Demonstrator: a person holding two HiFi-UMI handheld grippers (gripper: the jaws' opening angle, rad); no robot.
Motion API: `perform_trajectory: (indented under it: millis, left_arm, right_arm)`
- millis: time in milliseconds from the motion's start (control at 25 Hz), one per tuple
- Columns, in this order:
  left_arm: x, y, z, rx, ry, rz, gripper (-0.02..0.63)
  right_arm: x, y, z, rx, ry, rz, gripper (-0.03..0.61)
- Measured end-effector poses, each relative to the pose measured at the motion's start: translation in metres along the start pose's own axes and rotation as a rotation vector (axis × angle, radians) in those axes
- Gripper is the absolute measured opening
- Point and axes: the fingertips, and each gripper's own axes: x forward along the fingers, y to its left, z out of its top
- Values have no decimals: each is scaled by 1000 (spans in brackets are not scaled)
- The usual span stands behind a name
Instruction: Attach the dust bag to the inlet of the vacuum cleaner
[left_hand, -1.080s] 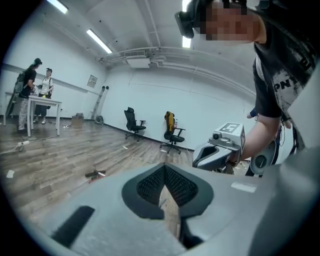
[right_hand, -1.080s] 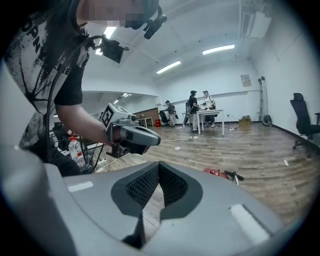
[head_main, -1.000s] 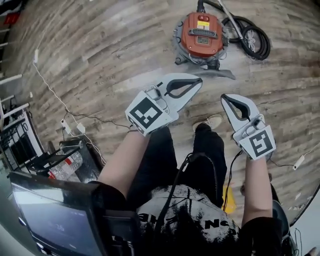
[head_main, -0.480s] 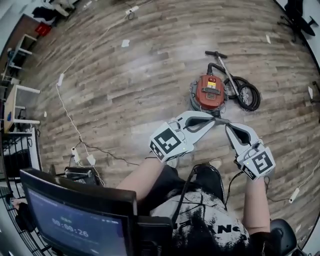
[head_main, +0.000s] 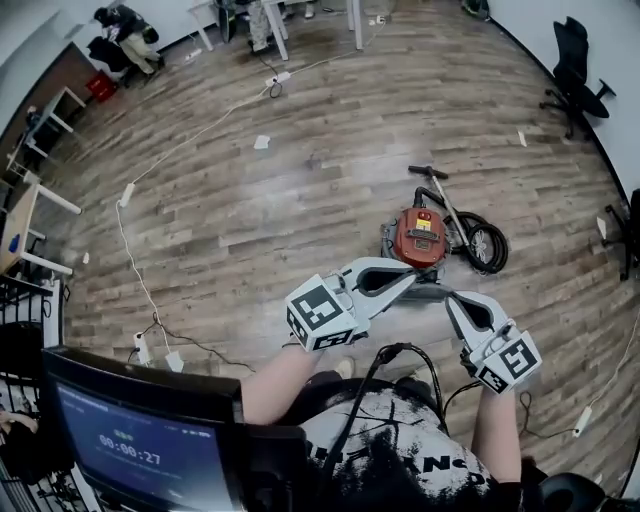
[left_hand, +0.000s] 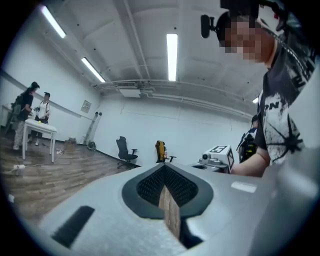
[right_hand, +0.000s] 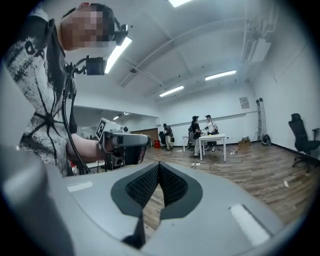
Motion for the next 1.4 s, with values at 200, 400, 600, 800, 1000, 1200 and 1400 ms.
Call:
perform_trajectory:
  millis: [200,400,600,800,1000,1200,1400]
  left_arm:
    - [-45,1,16,13,-41,58,2]
    - [-67,-2,4,-5,-37,91,2]
    - [-79,-3,-3,2,-24,120,2]
    - [-82,0,-4,7,-18,131,2]
    - [-79,3,-5,15,-3,136,2]
    - [-78,3,-3,22,11,128,2]
    - [-80,3,-7,25,18,134,2]
  right_arm:
    - [7,14,11,-4,-59,-19,6]
    - [9,8,15,-10,-78,-43,6]
    - [20,17,16,-50,-49,-12,6]
    - [29,24,16,-86,-36,8,6]
    - [34,24,15,-114,-13,15,5]
    - [37,22,15,-127,-3,8,5]
    - [40,26,14,-133,-5,21,5]
